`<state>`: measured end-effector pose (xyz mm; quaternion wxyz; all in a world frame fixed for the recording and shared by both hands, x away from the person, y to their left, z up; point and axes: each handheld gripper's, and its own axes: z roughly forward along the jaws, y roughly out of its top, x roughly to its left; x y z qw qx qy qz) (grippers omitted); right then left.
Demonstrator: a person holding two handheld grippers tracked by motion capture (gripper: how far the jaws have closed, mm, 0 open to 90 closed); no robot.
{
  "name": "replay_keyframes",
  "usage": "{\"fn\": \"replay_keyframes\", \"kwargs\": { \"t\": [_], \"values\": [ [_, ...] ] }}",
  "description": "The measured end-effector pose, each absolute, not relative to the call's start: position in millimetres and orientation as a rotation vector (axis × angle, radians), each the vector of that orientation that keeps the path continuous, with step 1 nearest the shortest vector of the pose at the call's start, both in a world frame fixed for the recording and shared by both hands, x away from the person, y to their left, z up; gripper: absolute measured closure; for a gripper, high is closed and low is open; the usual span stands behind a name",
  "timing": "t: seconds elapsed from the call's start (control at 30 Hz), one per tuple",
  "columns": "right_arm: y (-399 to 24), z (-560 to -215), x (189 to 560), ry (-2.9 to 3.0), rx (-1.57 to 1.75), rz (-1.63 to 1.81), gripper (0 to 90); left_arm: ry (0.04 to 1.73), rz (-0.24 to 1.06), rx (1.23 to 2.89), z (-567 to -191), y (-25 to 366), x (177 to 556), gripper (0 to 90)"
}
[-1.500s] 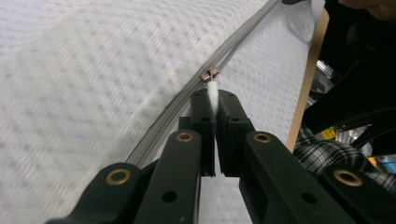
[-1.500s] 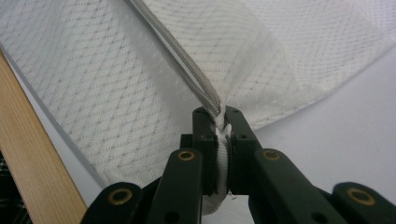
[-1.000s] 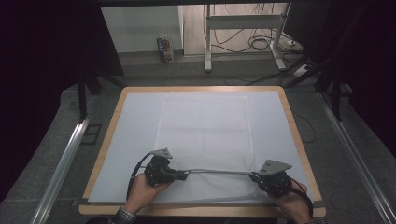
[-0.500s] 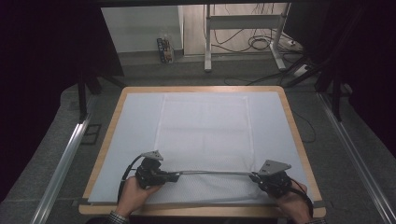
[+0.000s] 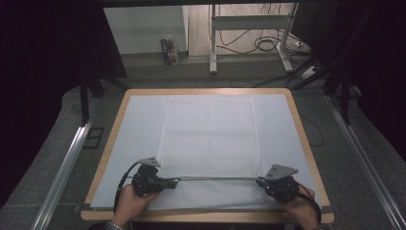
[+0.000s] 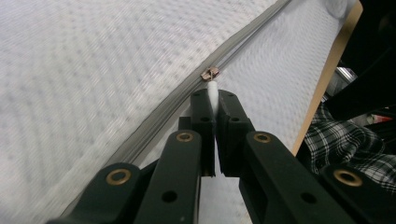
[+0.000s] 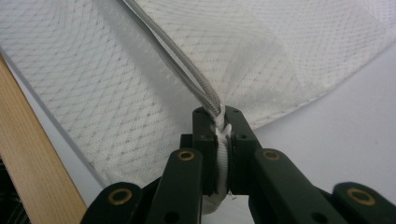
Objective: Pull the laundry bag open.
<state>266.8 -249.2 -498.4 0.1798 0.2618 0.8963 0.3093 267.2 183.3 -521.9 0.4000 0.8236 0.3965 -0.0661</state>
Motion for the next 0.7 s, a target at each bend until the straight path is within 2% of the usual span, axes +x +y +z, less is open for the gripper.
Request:
{"fn": "replay_keyframes", "kwargs": {
  "t": [0.7],
  "values": [
    [-253,-498,267,2.528,0.753,0.869,83.9,1.089,-0.131,2.045,-524,213,257,87.4]
  ]
}}
